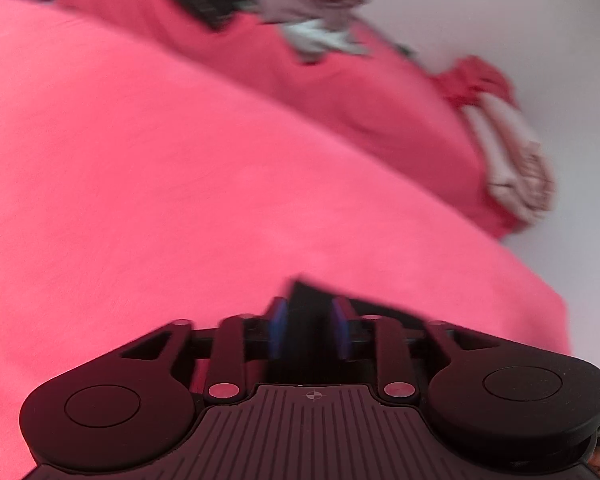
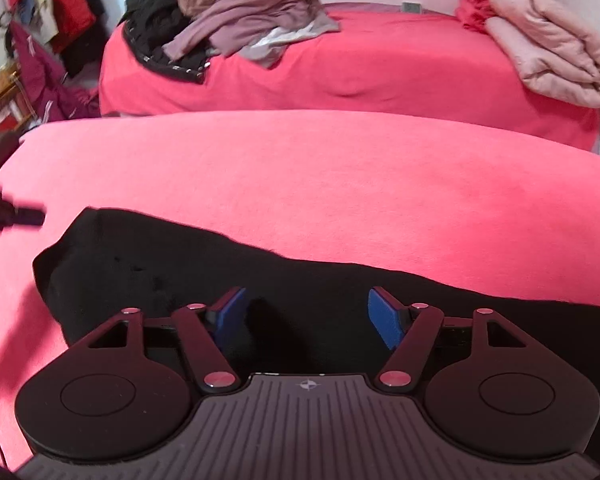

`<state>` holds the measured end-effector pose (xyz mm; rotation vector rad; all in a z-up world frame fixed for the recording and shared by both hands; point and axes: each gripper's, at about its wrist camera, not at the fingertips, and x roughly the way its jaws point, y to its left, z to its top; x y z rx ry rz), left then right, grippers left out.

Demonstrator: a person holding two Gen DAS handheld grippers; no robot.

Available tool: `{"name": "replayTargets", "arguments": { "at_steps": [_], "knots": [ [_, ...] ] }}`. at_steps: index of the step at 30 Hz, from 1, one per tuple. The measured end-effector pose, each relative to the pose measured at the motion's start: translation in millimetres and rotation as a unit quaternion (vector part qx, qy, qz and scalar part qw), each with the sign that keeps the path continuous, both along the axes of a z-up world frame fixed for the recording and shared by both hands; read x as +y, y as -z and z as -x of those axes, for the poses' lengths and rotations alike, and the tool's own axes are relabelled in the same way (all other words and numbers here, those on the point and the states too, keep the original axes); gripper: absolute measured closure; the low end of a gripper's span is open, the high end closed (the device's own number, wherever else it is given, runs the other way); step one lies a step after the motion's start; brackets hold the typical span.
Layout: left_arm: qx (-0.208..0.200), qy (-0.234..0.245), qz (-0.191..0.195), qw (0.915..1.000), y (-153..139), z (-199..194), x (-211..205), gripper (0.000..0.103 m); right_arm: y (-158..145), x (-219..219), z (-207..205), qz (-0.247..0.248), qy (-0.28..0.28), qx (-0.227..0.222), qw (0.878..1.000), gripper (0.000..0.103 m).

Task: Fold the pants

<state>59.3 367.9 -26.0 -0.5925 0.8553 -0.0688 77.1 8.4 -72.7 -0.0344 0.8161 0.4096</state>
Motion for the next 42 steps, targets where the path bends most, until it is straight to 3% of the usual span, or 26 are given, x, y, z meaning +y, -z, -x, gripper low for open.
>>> {"name": "replayTargets", "arguments": {
  "at_steps": [5, 7, 9, 11, 14, 16, 20, 21, 23, 24, 26, 27, 28, 30, 32, 35, 37, 38, 39, 42],
  "knots": [
    [0.003, 0.082, -0.005, 0.9966, 20.7, -43.7, -53.7, 0.000, 0.1, 8.5, 12.0, -0.009, -0.029, 0.008, 1.000, 0.036],
    [0.045, 0.081, -0.029, 0.9953, 46.2, -52.7, -63.3, 0.001, 9.4, 10.0, 16.5, 0.003, -0.035, 0.032, 0.999, 0.036],
    [0.023, 0.070, -0.024, 0.9969, 59.9, -45.5, -56.6, 0.007, 21.4, 5.2, 22.7, 0.029, -0.035, 0.055, 0.997, 0.035],
    [0.033, 0.041, 0.011, 0.9985, 67.9, -38.8, -40.5, 0.033, 20.0, -8.3, 31.2, 0.023, -0.031, 0.040, 0.998, 0.035],
    [0.054, 0.010, 0.098, 0.9937, 80.7, -29.8, -15.2, 0.030, 1.2, -33.1, 31.0, -0.043, 0.012, 0.036, 0.998, 0.035],
    [0.057, 0.009, 0.104, 0.9929, 79.9, -25.4, -12.4, 0.030, -11.6, -38.7, 30.0, -0.061, 0.025, 0.006, 0.998, 0.028],
    [0.052, 0.020, 0.059, 0.9967, 70.3, -22.2, -24.5, 0.035, 0.2, -17.5, 5.0, -0.025, -0.015, 0.027, 0.999, 0.032],
    [0.052, 0.019, 0.055, 0.9970, 69.0, -24.1, -24.6, 0.034, 5.8, -14.2, -1.3, -0.003, -0.013, 0.024, 1.000, 0.039],
    [0.060, 0.012, 0.059, 0.9964, 66.0, -24.9, -23.7, 0.033, 15.7, -21.2, -25.7, 0.035, 0.073, 0.027, 0.996, 0.062],
    [0.065, 0.009, 0.058, 0.9962, 63.2, -23.1, -21.2, 0.031, 10.4, -33.7, -35.2, 0.002, 0.118, 0.032, 0.993, 0.075],
    [0.058, 0.011, 0.033, 0.9977, 47.3, -21.1, -26.8, 0.000, -8.0, -45.2, -30.6, -0.037, 0.146, -0.006, 0.989, 0.056],
    [0.047, 0.013, 0.015, 0.9987, 36.8, -17.8, -31.6, 0.000, -19.8, -44.2, -19.7, -0.029, 0.137, -0.041, 0.989, 0.039],
    [0.031, 0.016, 0.002, 0.9994, 28.6, -14.2, -35.8, 0.000, -26.5, -40.8, -9.7, -0.020, 0.116, -0.060, 0.991, 0.036],
    [0.006, 0.033, -0.019, 0.9993, 16.3, -13.3, -48.9, 0.000, -30.1, -28.3, 13.0, -0.017, 0.051, -0.056, 0.997, 0.037],
    [0.007, 0.051, -0.034, 0.9981, 18.0, -22.0, -62.4, 0.000, -20.5, -10.2, 33.0, -0.008, -0.013, -0.029, 0.999, 0.038],
    [0.054, 0.064, -0.068, 0.9941, 41.8, -38.5, -77.0, 0.000, 9.2, 9.2, 62.3, 0.034, -0.060, 0.048, 0.996, 0.039],
    [0.048, 0.074, -0.084, 0.9925, 49.0, -34.7, -79.9, 0.000, 15.0, 10.0, 90.9, 0.071, -0.089, 0.032, 0.993, 0.039],
    [0.046, 0.080, -0.096, 0.9911, 46.9, -32.5, -82.2, 0.000, 12.1, 5.2, 100.9, 0.082, -0.097, 0.024, 0.992, 0.038],
    [0.049, 0.084, -0.109, 0.9893, 44.0, -30.3, -84.6, 0.000, 6.4, -7.6, 105.7, 0.067, -0.087, 0.045, 0.993, 0.037],
    [0.052, 0.090, -0.136, 0.9852, 33.2, -23.9, -91.0, 0.000, -8.8, -59.1, 111.1, -0.006, 0.001, 0.076, 0.997, 0.035]
  ]
}}
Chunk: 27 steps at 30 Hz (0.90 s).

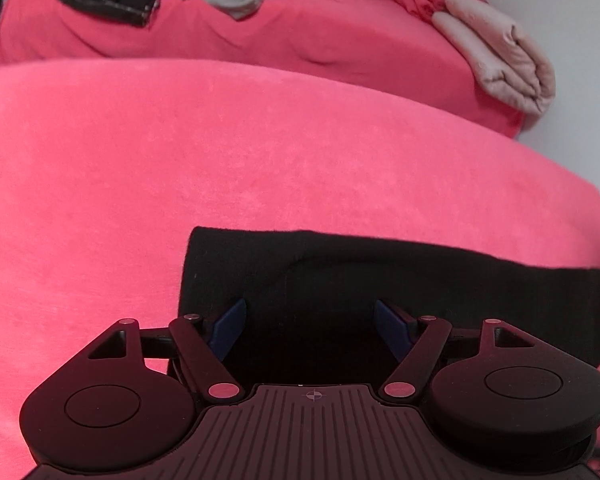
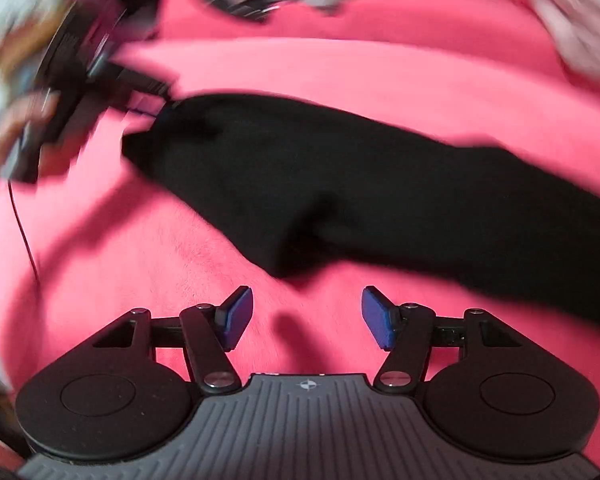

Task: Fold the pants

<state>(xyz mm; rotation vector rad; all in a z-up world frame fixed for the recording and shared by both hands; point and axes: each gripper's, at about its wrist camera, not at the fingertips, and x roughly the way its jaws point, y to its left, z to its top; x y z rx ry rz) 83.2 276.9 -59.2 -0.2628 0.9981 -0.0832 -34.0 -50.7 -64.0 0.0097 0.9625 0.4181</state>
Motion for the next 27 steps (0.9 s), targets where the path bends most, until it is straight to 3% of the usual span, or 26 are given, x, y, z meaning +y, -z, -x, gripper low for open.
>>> {"name": "replayTargets", "arguments": {
  "at_steps": [3, 5, 9, 11, 14, 15, 17, 20, 23, 24, 27],
  "knots": [
    [-0.006, 0.007, 0.003, 1.0000, -14.9, 6.2, -10.1, 0.000, -20.4, -55.2, 0.9, 0.022, 0.111, -0.048, 0.992, 0.035],
    [-0.017, 0.018, 0.001, 0.9997, -24.8, 4.5, -28.6, 0.000, -24.3, -73.6, -7.5, 0.059, 0.138, -0.076, 0.986, 0.035],
    [-0.023, 0.042, 0.002, 0.9989, -28.7, -4.7, -84.2, 0.000, -24.0, -78.4, -38.5, 0.047, 0.108, -0.117, 0.986, 0.032],
    [-0.010, 0.053, 0.002, 0.9985, -18.8, -12.5, -113.6, 0.000, -15.8, -78.1, -54.1, 0.072, 0.078, -0.117, 0.987, 0.026],
    [0.030, 0.062, -0.059, 0.9959, 12.1, -23.6, -141.7, 0.000, 3.6, -109.7, -61.1, 0.110, 0.065, -0.094, 0.987, 0.026],
    [0.018, 0.069, -0.079, 0.9943, 15.0, -20.3, -146.7, 0.000, 4.6, -127.3, -61.3, 0.109, 0.077, -0.084, 0.987, 0.021],
    [0.018, 0.073, -0.102, 0.9919, 12.6, -16.2, -152.0, 0.000, -2.0, -179.9, -46.4, 0.052, 0.121, -0.080, 0.988, 0.014],
    [0.035, 0.053, -0.115, 0.9914, 2.4, -14.9, -156.4, 0.000, -25.0, -253.8, -20.9, 0.032, 0.265, -0.092, 0.959, 0.014],
    [0.028, 0.033, -0.101, 0.9939, -10.6, -14.3, -164.6, 0.000, -38.1, -317.3, 5.4, -0.085, 0.370, -0.098, 0.920, 0.014],
    [0.025, 0.030, -0.101, 0.9941, -14.4, -13.5, -169.3, 0.000, -39.8, -329.7, 7.9, -0.091, 0.398, -0.102, 0.907, 0.015],
    [0.018, 0.032, -0.103, 0.9940, -22.8, -16.6, -186.8, 0.000, -44.5, -342.5, 2.1, -0.048, 0.418, -0.139, 0.897, 0.020]
  ]
}}
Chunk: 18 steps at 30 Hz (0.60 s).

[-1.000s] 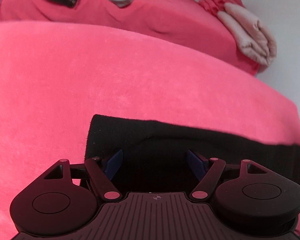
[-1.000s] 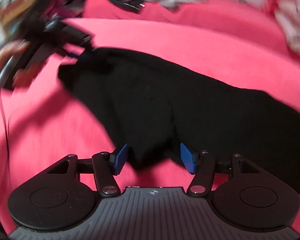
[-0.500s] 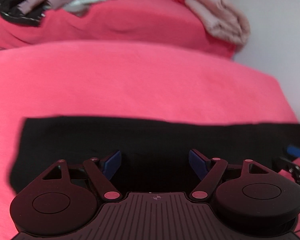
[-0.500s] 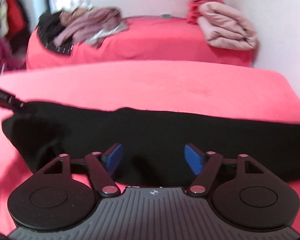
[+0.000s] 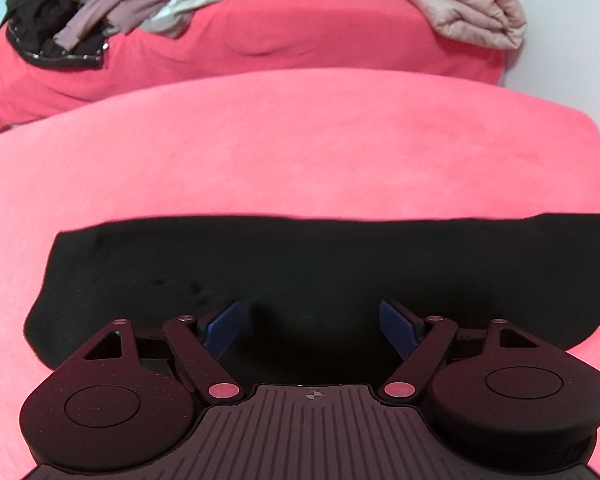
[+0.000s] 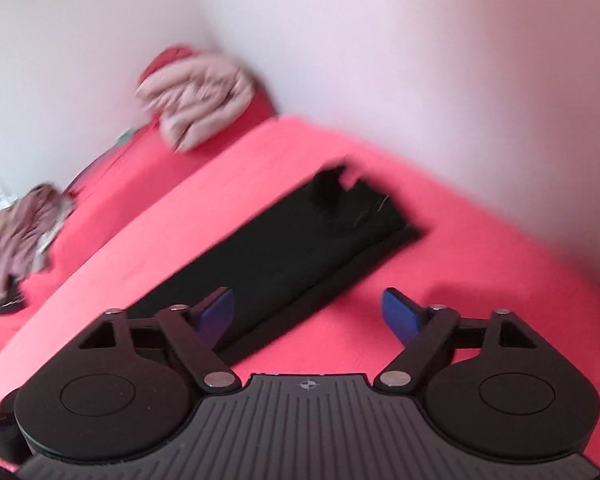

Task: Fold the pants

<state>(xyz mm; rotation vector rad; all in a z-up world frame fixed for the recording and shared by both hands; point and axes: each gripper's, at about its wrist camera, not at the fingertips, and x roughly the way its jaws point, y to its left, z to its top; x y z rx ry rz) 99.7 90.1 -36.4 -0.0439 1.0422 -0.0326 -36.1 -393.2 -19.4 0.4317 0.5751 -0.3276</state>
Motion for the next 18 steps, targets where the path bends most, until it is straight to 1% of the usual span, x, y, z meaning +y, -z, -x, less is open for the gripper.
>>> {"name": "replayTargets", "arguments": {
  "at_steps": [2, 3, 4, 5, 6, 7, 8, 9, 10, 11, 12, 15, 16, 18],
  "knots": [
    [-0.004, 0.008, -0.006, 0.9999, -3.4, -4.1, -13.3, 0.000, -1.1, -9.9, -15.5, 0.026, 0.017, 0.005, 1.000, 0.023],
    [-0.005, 0.013, -0.008, 0.9999, -4.0, -5.8, -20.0, 0.000, 1.3, -16.6, -29.5, 0.040, 0.024, 0.013, 0.999, 0.028],
    [-0.005, 0.017, -0.011, 0.9998, -3.0, -7.9, -26.4, 0.000, 3.3, -20.7, -39.2, 0.049, 0.030, 0.023, 0.998, 0.034],
    [-0.002, 0.020, -0.013, 0.9997, -0.8, -11.2, -31.4, 0.000, 6.9, -24.6, -52.8, 0.056, 0.033, 0.035, 0.997, 0.037],
    [0.003, 0.022, -0.013, 0.9997, 2.0, -16.8, -35.7, 0.000, 15.4, -29.8, -67.4, 0.061, 0.027, 0.055, 0.996, 0.038],
    [0.008, 0.024, -0.013, 0.9996, 4.8, -21.4, -38.5, 0.000, 21.6, -33.1, -77.7, 0.066, 0.024, 0.076, 0.995, 0.041],
    [0.015, 0.026, -0.013, 0.9995, 8.3, -24.2, -41.8, 0.000, 27.7, -31.8, -76.2, 0.069, 0.023, 0.084, 0.994, 0.045],
    [0.022, 0.027, -0.016, 0.9993, 10.7, -26.9, -45.2, 0.000, 33.1, -33.8, -81.0, 0.062, 0.013, 0.086, 0.994, 0.056],
    [0.025, 0.029, -0.019, 0.9991, 12.3, -28.0, -47.9, 0.000, 35.7, -35.9, -81.9, 0.050, 0.001, 0.082, 0.995, 0.077],
    [0.028, 0.032, -0.021, 0.9989, 14.7, -29.6, -49.5, 0.000, 37.3, -38.7, -81.4, 0.038, -0.014, 0.076, 0.996, 0.093],
    [0.031, 0.033, -0.023, 0.9987, 16.3, -28.3, -52.6, 0.000, 32.6, -39.2, -78.3, 0.038, -0.011, 0.071, 0.997, 0.092],
    [0.033, 0.036, -0.015, 0.9987, 18.6, -29.0, -53.3, 0.000, 8.9, -50.1, -63.0, 0.038, 0.018, 0.031, 0.999, 0.094],
    [0.034, 0.036, -0.012, 0.9987, 19.5, -29.9, -52.5, 0.000, 9.8, -54.5, -63.2, 0.038, 0.025, 0.038, 0.998, 0.094],
    [0.039, 0.035, -0.007, 0.9986, 23.7, -34.2, -50.0, 0.000, 23.8, -64.2, -64.8, 0.033, 0.035, 0.080, 0.996, 0.094]
  ]
}}
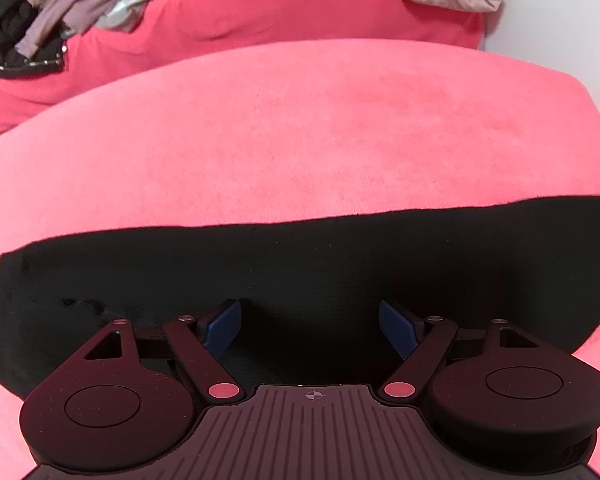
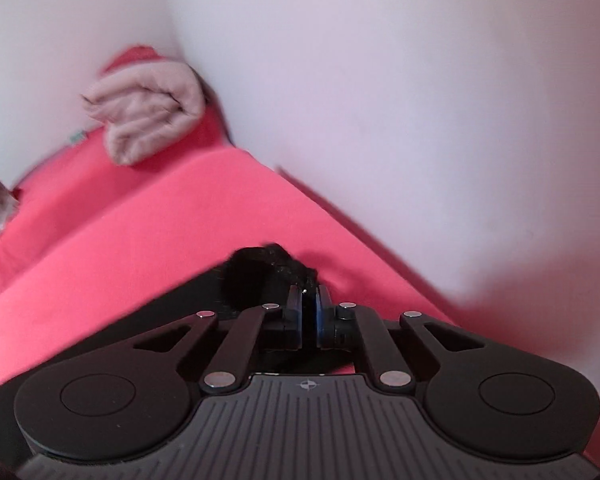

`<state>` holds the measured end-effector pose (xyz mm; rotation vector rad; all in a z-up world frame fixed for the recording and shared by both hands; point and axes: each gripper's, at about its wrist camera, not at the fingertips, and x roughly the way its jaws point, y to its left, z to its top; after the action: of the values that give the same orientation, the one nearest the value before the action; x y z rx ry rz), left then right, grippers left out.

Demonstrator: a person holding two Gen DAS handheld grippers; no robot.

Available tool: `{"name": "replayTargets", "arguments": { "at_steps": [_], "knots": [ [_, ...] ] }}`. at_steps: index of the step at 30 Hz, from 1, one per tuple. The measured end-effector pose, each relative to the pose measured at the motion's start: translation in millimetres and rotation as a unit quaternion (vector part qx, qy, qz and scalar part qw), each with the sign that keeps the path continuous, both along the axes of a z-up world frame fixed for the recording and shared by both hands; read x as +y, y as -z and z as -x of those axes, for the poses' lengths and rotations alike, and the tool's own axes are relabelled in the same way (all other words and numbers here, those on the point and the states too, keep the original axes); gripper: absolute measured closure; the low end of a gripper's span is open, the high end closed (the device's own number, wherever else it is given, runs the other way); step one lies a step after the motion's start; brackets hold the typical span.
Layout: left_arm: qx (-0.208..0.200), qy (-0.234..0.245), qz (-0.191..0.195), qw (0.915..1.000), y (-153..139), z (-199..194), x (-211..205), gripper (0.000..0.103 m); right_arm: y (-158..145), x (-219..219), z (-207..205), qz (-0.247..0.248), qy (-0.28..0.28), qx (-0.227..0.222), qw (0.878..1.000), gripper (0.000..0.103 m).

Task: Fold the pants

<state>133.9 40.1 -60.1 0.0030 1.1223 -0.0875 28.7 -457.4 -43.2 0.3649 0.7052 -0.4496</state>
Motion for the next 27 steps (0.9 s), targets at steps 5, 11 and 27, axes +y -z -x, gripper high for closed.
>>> {"name": "replayTargets", "arguments": {
  "at_steps": [5, 11, 27],
  "knots": [
    [-0.002, 0.002, 0.001, 1.0000, -0.8, 2.1, 0.7, 0.000, -15.0, -4.1, 28.6, -0.050, 0.019, -0.051, 0.997, 0.052],
    [-0.030, 0.005, 0.020, 0.9993, -14.2, 14.4, 1.3, 0.000, -10.4, 4.0, 56.8, -0.138, 0.005, -0.062, 0.989, 0.038],
    [-0.022, 0.000, 0.037, 0.9991, -3.2, 12.1, -6.3, 0.000, 9.1, -13.2, 14.8, -0.199, 0.032, -0.069, 0.977, 0.042]
  ]
}}
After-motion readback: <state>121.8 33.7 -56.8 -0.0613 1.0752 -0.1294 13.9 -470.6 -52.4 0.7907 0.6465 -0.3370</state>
